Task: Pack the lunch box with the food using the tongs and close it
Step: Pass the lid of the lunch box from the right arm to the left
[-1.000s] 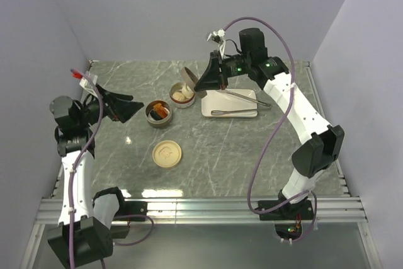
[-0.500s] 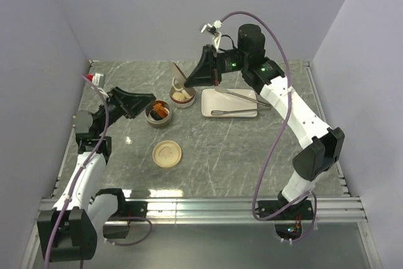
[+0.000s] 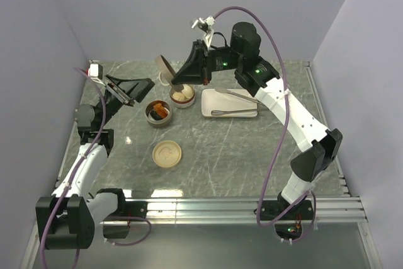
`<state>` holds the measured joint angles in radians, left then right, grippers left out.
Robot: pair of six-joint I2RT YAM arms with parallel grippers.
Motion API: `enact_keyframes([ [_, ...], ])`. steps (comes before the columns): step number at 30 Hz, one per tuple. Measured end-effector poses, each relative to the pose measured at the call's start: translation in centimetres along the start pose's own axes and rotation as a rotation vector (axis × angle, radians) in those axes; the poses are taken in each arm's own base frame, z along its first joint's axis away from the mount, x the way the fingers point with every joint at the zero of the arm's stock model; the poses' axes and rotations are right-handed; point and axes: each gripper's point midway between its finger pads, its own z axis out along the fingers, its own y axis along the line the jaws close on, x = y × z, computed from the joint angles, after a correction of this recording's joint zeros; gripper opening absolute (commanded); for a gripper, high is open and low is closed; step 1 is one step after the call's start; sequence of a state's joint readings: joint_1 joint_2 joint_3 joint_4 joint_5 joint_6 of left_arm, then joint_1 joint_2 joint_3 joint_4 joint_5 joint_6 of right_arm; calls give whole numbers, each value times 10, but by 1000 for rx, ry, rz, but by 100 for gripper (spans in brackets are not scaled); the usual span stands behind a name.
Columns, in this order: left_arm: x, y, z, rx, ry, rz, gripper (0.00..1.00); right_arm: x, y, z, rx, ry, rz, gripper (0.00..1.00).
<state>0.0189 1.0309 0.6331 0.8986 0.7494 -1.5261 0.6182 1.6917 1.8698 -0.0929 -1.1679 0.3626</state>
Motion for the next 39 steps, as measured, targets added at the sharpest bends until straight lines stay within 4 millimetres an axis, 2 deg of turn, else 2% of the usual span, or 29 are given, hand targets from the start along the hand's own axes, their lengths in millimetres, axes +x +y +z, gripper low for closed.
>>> enact_keyframes([
  [5,9,-19,5,69,22,9,74,-4,2,8,-13,-5,-8,0],
  [9,13,-21,8,90,35,4,72,-5,4,15,-31,-7,-15,0],
  [13,12,-18,13,90,38,-11,66,-5,6,21,-45,-5,-13,0],
  [19,16,-34,19,146,56,16,56,-3,5,26,-58,-6,-8,0],
  [22,15,-35,19,149,55,18,52,-5,6,27,-63,-12,-16,0],
  [27,15,-36,20,152,56,20,41,-10,10,28,-81,-25,-21,0],
  [30,15,-37,21,155,55,24,30,-13,13,28,-91,-34,-31,0],
  [31,14,-37,21,156,55,23,21,-14,13,28,-93,-34,-33,0],
  [32,14,-39,21,159,54,26,4,-13,13,28,-93,-34,-32,0],
  [33,12,-40,22,159,49,21,1,-11,13,28,-97,-30,-34,0],
  [37,5,-46,24,163,23,22,7,-7,6,27,-81,-22,-59,0],
  [39,4,-43,25,148,19,16,6,-6,3,27,-69,-21,-67,0],
])
